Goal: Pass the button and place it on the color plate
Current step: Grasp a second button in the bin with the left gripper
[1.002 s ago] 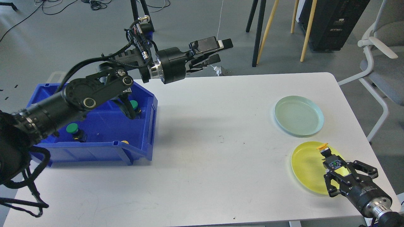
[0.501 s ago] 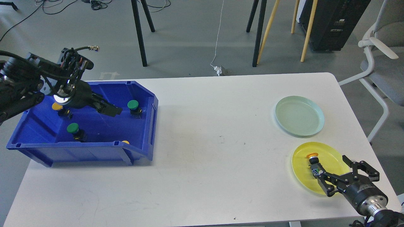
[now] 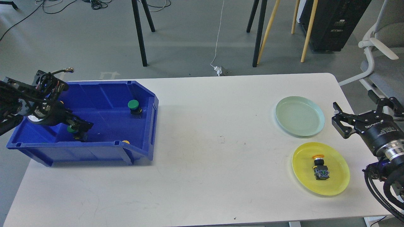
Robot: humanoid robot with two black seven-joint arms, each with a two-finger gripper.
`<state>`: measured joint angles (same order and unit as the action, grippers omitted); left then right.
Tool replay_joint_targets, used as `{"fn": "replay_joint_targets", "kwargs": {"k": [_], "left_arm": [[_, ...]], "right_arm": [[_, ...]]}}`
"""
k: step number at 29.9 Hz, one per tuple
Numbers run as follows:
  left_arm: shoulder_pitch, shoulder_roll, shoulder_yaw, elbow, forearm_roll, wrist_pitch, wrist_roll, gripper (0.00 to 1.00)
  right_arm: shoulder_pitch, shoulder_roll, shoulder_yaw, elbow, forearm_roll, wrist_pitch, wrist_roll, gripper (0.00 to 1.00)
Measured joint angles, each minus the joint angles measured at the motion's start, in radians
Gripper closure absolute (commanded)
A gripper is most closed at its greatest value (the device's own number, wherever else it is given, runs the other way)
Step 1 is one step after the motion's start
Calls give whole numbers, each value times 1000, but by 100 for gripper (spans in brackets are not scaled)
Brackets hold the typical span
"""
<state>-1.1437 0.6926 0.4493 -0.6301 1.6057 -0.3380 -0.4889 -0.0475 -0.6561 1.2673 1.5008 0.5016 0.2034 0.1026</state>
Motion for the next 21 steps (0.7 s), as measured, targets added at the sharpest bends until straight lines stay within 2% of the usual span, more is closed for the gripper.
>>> {"fn": "replay_joint_targets", "kwargs": {"k": [3, 5, 9, 21], "left_arm": [[9, -2, 0, 16, 0, 5, 0, 6], [14, -3, 1, 20, 0, 5, 0, 13], [31, -18, 2, 24, 2, 7, 0, 20], [52, -53, 3, 75, 19, 20, 0, 33]], "right_arm": [[2, 3, -7, 2, -1, 13, 0, 3], [2, 6, -10, 3, -1, 15, 0, 3], [2, 6, -12, 7, -2, 17, 0, 3], [-9, 1, -10, 21, -2, 31, 1, 3]]}}
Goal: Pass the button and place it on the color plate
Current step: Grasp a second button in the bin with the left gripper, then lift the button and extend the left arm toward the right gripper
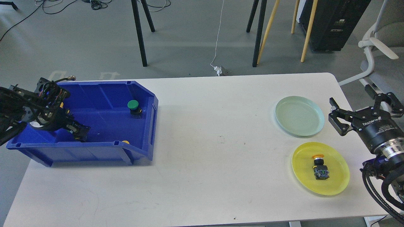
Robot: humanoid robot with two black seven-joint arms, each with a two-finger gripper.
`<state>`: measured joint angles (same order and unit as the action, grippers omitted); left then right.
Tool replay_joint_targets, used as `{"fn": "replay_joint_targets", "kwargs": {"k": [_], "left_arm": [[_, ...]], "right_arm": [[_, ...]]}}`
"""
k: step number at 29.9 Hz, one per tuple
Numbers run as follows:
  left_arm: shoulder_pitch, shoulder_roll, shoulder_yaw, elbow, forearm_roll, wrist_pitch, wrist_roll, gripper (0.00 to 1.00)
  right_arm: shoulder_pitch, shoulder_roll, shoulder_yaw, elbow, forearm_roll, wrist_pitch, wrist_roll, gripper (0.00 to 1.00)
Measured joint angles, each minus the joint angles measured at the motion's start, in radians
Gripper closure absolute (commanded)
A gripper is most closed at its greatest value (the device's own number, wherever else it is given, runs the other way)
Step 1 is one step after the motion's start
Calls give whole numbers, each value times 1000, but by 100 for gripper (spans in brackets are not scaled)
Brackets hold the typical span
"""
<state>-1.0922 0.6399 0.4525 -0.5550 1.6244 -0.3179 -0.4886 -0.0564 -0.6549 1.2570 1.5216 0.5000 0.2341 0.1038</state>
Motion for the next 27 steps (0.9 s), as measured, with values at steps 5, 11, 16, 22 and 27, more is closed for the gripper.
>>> {"fn": "replay_joint_targets", "kwargs": {"k": [5, 11, 16, 22, 27], "left_arm": [[3, 1, 0, 2, 10, 2, 0, 34], [11, 4, 0, 3, 24, 2, 0, 39], [15, 7, 0, 3, 25, 12, 0, 60], [18, 8, 1, -2, 34, 17, 0, 84], [18, 8, 1, -9, 49, 17, 0, 92]], "right_arm": [[-4, 0, -1, 3, 0, 1, 0, 3], [-6, 0, -2, 4, 0, 2, 1, 3], [-7, 0, -2, 4, 0, 2, 2, 3], [-8, 0, -2, 3, 0, 2, 2, 3], [-13, 0, -2, 3, 0, 2, 2, 3]]}}
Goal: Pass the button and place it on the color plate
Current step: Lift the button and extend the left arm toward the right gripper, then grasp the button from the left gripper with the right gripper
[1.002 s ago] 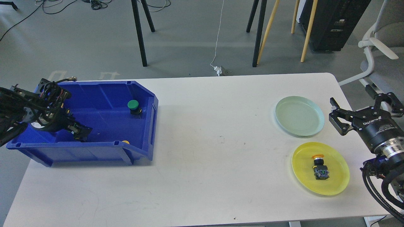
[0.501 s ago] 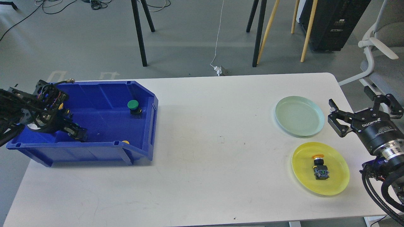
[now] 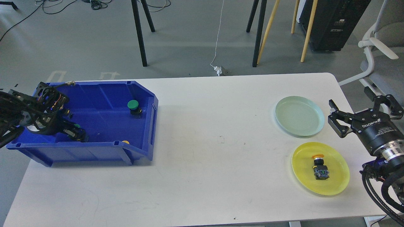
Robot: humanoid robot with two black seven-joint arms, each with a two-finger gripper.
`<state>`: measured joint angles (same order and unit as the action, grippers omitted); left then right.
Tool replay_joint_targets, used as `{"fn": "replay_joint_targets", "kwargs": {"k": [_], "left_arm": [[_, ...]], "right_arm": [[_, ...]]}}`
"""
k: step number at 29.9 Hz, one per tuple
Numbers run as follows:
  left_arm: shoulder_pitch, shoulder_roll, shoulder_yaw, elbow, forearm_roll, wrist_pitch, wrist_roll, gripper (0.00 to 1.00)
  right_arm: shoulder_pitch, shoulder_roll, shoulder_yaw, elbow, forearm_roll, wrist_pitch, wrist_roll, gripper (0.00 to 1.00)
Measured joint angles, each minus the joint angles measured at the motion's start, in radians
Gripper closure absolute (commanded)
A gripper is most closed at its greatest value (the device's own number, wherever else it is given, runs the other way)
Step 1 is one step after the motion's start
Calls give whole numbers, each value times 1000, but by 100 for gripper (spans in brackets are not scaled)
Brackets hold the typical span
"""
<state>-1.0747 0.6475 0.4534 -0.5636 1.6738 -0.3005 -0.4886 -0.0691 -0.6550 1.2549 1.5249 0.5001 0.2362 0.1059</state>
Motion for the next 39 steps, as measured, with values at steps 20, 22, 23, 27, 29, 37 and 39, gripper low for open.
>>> {"fn": "replay_joint_targets", "kwargs": {"k": [20, 22, 23, 27, 29, 37, 39], "left_arm": [[-107, -37, -581, -438, -432, -188, 0, 90], [-73, -126, -674, -434, -468, -189, 0, 90], [-54, -185, -727, -425, -479, -188, 0, 90], [-13, -385, -831, -313, -480, -188, 0, 89], [-6, -453, -841, -257, -478, -188, 0, 89], [20, -552, -855, -209, -476, -188, 0, 89], [21, -554, -855, -208, -476, -188, 0, 89]], "right_arm": [[36, -76, 24, 1, -632, 5, 9, 3], [45, -90, 24, 14, -705, 25, 9, 3], [52, -98, 19, 21, -730, 40, 9, 3], [111, -133, -34, 28, -763, 65, 9, 3], [171, -140, -90, 23, -765, 67, 9, 3], [468, -123, -389, -28, -751, 58, 14, 3], [499, -105, -425, -37, -750, 57, 19, 3]]}}
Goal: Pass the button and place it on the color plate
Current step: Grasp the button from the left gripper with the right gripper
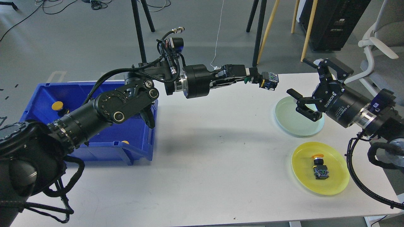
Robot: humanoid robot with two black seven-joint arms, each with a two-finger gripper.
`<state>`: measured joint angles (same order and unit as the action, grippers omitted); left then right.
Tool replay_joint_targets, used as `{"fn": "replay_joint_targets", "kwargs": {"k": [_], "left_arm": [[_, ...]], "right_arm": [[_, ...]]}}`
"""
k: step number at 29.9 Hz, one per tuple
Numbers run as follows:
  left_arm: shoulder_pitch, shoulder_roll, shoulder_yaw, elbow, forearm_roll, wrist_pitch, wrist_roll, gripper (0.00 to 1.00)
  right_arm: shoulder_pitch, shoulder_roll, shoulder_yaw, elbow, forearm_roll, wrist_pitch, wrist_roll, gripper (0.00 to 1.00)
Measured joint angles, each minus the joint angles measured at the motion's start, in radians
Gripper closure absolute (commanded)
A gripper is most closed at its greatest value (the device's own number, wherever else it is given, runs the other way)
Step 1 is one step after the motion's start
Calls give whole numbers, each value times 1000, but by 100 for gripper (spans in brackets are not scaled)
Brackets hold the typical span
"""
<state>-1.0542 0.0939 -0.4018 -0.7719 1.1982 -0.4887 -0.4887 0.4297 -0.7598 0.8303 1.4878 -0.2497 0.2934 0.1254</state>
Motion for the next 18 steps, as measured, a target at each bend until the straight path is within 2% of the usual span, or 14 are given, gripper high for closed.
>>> {"fn": "replay_joint_targets", "kwargs": {"k": [6, 10, 14, 18], "left_arm": [[0, -3, 0, 2, 0, 0, 0, 89], [1, -5, -1, 9, -1, 0, 0, 89], [1, -7, -2, 18, -2, 0, 0, 89], [2, -7, -2, 19, -3, 0, 0, 89]], "right_arm": [[29, 41, -24, -13, 1, 2, 5, 5], [44, 45, -51, -13, 3, 4, 5, 12], [73, 48, -106, -7, 7, 7, 5, 49], [78, 50, -119, -5, 7, 7, 5, 67]]}}
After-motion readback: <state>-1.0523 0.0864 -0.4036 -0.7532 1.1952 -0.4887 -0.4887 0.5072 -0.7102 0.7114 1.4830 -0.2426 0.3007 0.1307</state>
